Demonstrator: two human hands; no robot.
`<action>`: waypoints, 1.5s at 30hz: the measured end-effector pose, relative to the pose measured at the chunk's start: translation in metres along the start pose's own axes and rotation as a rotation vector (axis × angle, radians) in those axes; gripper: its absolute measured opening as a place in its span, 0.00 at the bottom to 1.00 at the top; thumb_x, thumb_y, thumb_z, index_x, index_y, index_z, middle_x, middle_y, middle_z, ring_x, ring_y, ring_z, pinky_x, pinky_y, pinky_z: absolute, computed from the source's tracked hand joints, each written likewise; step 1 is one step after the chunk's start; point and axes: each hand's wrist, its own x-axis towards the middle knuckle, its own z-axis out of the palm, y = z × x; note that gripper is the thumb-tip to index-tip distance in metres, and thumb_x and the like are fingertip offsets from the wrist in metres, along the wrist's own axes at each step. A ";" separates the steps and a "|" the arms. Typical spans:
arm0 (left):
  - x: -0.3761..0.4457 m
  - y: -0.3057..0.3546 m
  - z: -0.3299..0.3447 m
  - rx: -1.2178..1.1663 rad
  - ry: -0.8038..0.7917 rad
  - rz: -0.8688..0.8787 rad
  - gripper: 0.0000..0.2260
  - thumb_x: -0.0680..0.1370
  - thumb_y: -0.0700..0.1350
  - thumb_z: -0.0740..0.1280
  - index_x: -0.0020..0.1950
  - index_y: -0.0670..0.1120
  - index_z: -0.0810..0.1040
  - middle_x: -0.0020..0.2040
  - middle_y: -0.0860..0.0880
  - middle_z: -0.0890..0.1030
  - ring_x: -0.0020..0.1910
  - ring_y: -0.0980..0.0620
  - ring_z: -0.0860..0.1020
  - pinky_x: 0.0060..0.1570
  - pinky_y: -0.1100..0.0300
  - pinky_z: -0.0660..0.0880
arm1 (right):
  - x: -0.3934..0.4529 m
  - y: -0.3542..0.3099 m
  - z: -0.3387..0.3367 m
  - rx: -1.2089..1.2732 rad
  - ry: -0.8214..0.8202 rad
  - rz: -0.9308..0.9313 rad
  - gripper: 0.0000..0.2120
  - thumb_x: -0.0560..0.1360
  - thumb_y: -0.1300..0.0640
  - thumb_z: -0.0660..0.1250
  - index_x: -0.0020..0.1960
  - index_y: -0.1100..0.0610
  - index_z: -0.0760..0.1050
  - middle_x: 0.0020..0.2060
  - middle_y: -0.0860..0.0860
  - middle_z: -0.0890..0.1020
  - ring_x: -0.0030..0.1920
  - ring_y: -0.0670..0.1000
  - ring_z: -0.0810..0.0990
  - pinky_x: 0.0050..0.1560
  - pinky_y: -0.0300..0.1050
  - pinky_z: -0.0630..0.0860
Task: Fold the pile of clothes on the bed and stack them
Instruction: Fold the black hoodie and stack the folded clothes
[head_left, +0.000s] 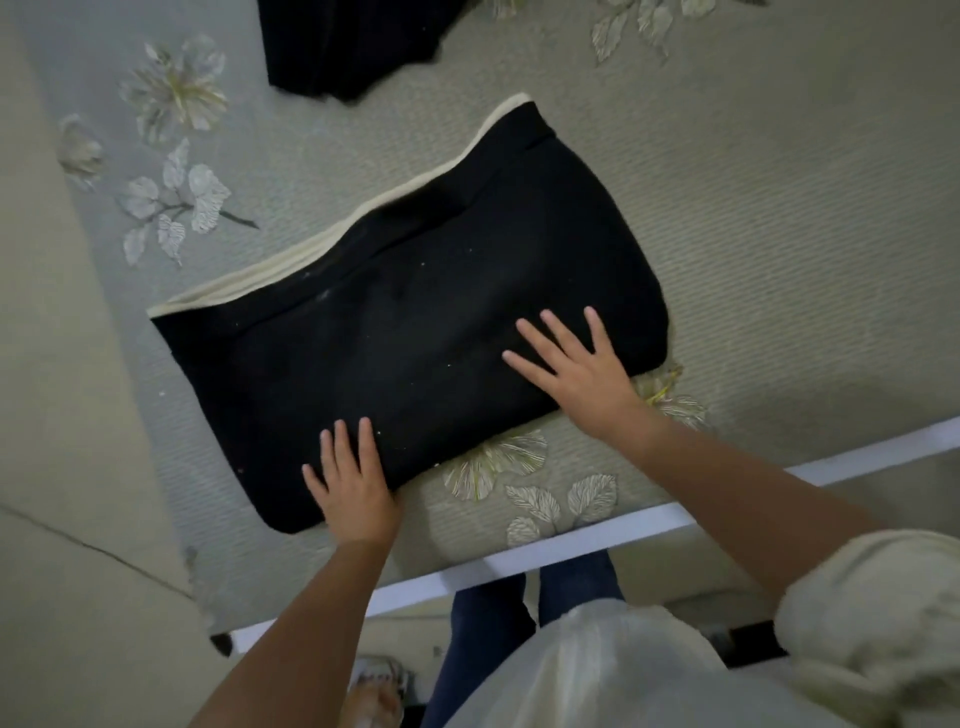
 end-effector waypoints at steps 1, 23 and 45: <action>0.006 -0.008 0.004 0.013 0.016 -0.004 0.34 0.75 0.38 0.64 0.76 0.43 0.49 0.76 0.42 0.52 0.75 0.44 0.48 0.71 0.43 0.44 | 0.006 0.001 -0.001 -0.039 0.004 -0.003 0.36 0.76 0.68 0.54 0.75 0.49 0.37 0.75 0.55 0.41 0.74 0.60 0.42 0.67 0.66 0.36; 0.002 0.062 -0.203 0.241 -0.094 0.772 0.12 0.78 0.41 0.60 0.60 0.44 0.75 0.56 0.44 0.79 0.55 0.45 0.76 0.50 0.57 0.71 | -0.171 0.034 -0.145 0.313 -0.132 0.464 0.27 0.77 0.66 0.56 0.73 0.50 0.59 0.66 0.54 0.73 0.64 0.54 0.71 0.59 0.44 0.68; -0.106 0.503 -0.267 0.388 0.083 1.154 0.12 0.77 0.38 0.60 0.59 0.43 0.76 0.53 0.42 0.80 0.52 0.43 0.77 0.47 0.55 0.71 | -0.445 0.325 -0.105 0.534 0.164 0.776 0.21 0.74 0.68 0.56 0.64 0.54 0.73 0.52 0.56 0.81 0.54 0.55 0.77 0.52 0.47 0.74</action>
